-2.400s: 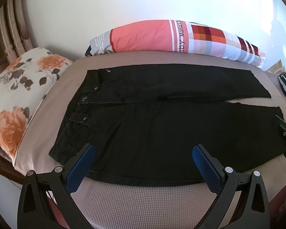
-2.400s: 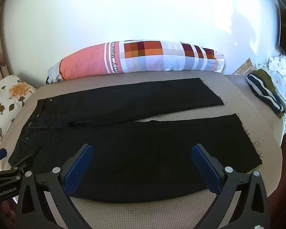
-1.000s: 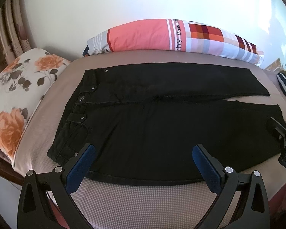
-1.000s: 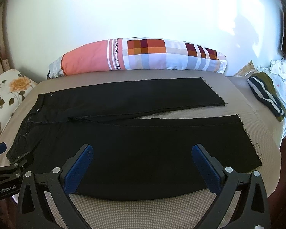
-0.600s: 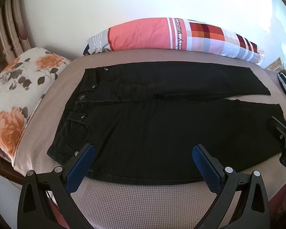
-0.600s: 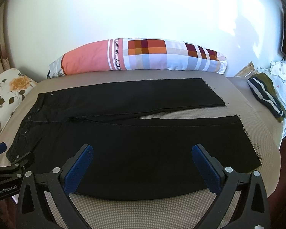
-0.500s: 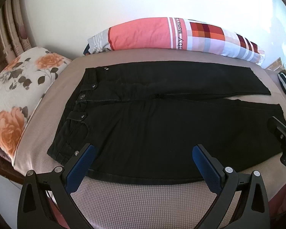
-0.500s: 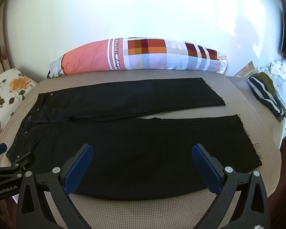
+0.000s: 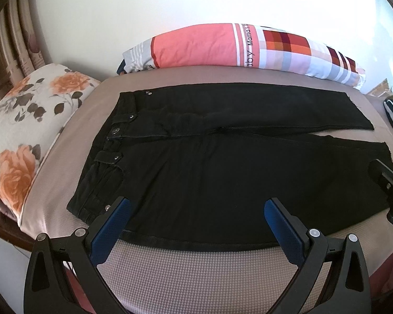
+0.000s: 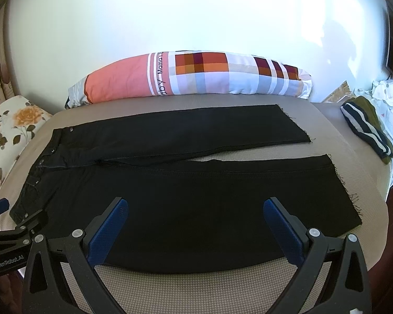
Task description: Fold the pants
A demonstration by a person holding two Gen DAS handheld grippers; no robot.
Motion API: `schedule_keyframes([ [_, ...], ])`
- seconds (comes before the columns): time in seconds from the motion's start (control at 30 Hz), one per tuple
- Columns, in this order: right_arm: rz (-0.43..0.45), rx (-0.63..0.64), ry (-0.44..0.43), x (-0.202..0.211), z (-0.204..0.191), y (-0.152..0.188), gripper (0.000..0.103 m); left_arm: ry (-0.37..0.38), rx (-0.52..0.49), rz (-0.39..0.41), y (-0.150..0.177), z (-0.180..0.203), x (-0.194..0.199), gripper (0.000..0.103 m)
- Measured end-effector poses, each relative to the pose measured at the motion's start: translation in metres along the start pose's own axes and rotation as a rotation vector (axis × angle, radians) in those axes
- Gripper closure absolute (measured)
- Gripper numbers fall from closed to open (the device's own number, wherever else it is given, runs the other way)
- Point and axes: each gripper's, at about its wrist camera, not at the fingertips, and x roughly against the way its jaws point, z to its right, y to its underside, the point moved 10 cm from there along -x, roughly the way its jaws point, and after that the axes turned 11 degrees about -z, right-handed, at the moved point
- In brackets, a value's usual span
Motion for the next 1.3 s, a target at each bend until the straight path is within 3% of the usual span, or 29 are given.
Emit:
schedule_keyframes([
  [0.27,0.013,-0.044,-0.047,-0.002,0.004,-0.004,0.000,0.002,0.008,-0.004,-0.001,-0.002,-0.002,0.002],
  [0.43,0.037,-0.035,-0.032,0.000,0.009,-0.011,0.000,0.022,0.021,-0.007,-0.015,-0.010,-0.007,0.002],
  [0.6,0.021,-0.014,-0.125,-0.002,0.002,-0.022,0.000,0.061,0.030,-0.012,-0.046,-0.032,-0.017,0.002],
  [0.77,-0.017,-0.060,-0.184,-0.018,0.004,-0.036,0.000,0.119,0.105,-0.008,-0.091,-0.081,-0.028,0.002],
  [0.93,-0.051,-0.081,-0.202,-0.034,-0.002,-0.056,0.000,0.154,0.165,-0.006,-0.134,-0.137,-0.054,0.022],
  [1.1,-0.063,-0.062,-0.230,-0.053,-0.019,-0.078,0.000,0.317,0.245,-0.041,-0.172,-0.181,-0.098,0.046],
  [1.3,-0.126,-0.037,-0.258,-0.084,-0.046,-0.088,0.000,0.548,0.325,-0.118,-0.205,-0.207,-0.158,0.053],
])
